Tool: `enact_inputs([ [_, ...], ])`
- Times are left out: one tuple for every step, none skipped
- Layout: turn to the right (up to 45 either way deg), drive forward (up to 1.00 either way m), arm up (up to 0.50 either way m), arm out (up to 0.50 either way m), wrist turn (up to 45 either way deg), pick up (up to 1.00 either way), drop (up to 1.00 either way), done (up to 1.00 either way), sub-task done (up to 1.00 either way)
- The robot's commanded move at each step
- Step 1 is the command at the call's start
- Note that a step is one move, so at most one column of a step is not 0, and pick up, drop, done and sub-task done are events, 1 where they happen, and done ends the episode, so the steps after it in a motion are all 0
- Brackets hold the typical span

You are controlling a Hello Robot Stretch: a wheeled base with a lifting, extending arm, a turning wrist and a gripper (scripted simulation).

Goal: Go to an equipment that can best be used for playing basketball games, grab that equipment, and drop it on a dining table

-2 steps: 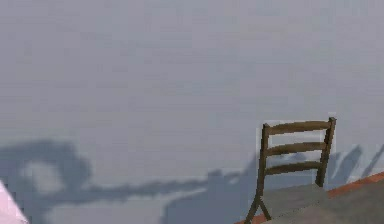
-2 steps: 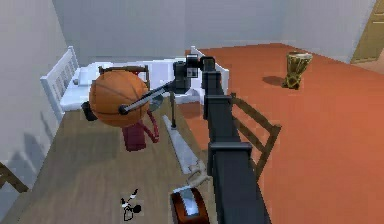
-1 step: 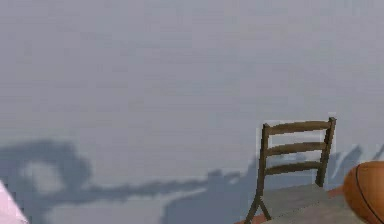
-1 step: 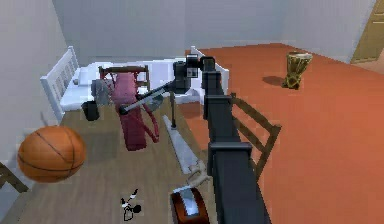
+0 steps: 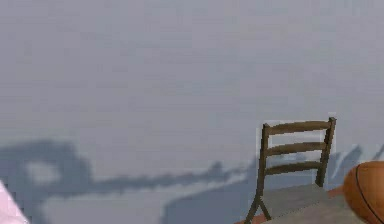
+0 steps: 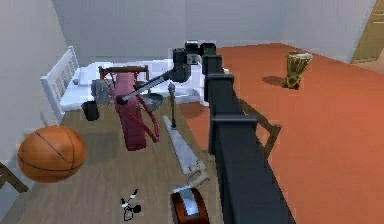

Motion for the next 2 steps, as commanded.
enact_inputs([
  [0.0, 0.00, 0.00, -0.08, 0.0, 0.00, 0.00, 0.00, 0.00],
  [0.0, 0.00, 0.00, 0.00, 0.0, 0.00, 0.00, 1.00, 0.00],
])
